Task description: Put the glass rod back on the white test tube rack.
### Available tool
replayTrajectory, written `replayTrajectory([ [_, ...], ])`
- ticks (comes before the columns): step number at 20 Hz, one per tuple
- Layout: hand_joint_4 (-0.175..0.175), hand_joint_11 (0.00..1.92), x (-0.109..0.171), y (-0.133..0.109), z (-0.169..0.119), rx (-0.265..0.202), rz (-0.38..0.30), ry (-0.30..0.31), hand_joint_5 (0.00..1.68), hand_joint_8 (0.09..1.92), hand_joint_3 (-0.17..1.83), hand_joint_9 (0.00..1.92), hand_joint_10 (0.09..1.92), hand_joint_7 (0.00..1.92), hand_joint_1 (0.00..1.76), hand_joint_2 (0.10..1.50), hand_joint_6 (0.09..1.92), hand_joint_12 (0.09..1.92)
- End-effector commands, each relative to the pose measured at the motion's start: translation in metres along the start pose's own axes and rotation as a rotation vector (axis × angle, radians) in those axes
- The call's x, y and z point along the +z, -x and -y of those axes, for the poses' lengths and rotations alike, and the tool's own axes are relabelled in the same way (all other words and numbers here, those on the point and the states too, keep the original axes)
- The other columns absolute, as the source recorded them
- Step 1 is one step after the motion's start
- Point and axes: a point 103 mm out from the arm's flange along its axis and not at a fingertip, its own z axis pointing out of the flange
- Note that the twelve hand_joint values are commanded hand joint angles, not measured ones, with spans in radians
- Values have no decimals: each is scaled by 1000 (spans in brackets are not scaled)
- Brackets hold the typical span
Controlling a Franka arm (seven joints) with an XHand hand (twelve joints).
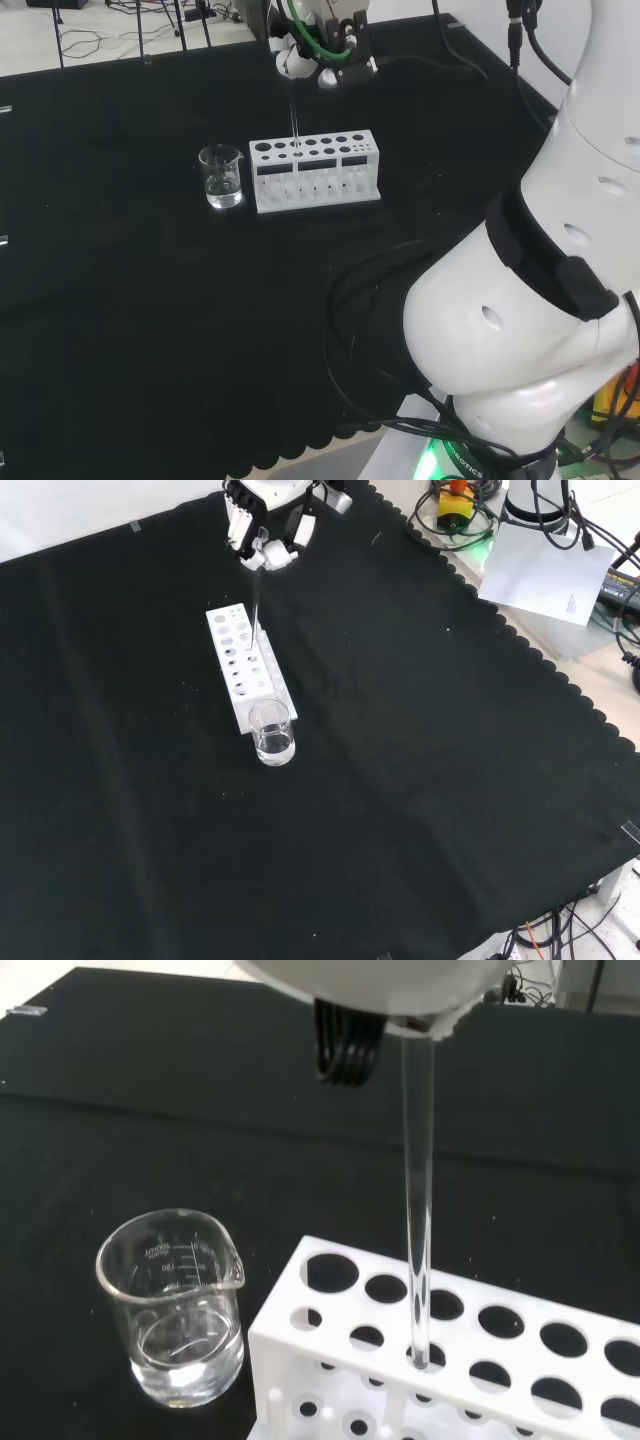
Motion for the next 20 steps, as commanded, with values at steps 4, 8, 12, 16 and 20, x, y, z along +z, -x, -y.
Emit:
replayTrajectory([
  [4, -175, 1569, 28, 4, 1, 12, -12, -40, 953, 1418, 911, 1456, 1126, 1064, 1287, 680, 1102, 925],
  [8, -175, 1569, 40, 6, -1, 5, -16, -48, 953, 1418, 911, 1456, 1126, 1064, 1287, 680, 1102, 925],
  [12, -175, 1569, 47, 4, -7, 34, 19, -73, 952, 1418, 911, 1456, 1126, 1064, 1287, 681, 1102, 926],
  [16, -175, 1569, 50, 6, -13, 42, 28, -84, 952, 1418, 910, 1456, 1126, 1064, 1287, 681, 1102, 926],
  [20, -175, 1568, 50, 10, -13, 27, 12, -71, 952, 1418, 909, 1456, 1126, 1063, 1287, 682, 1102, 927],
])
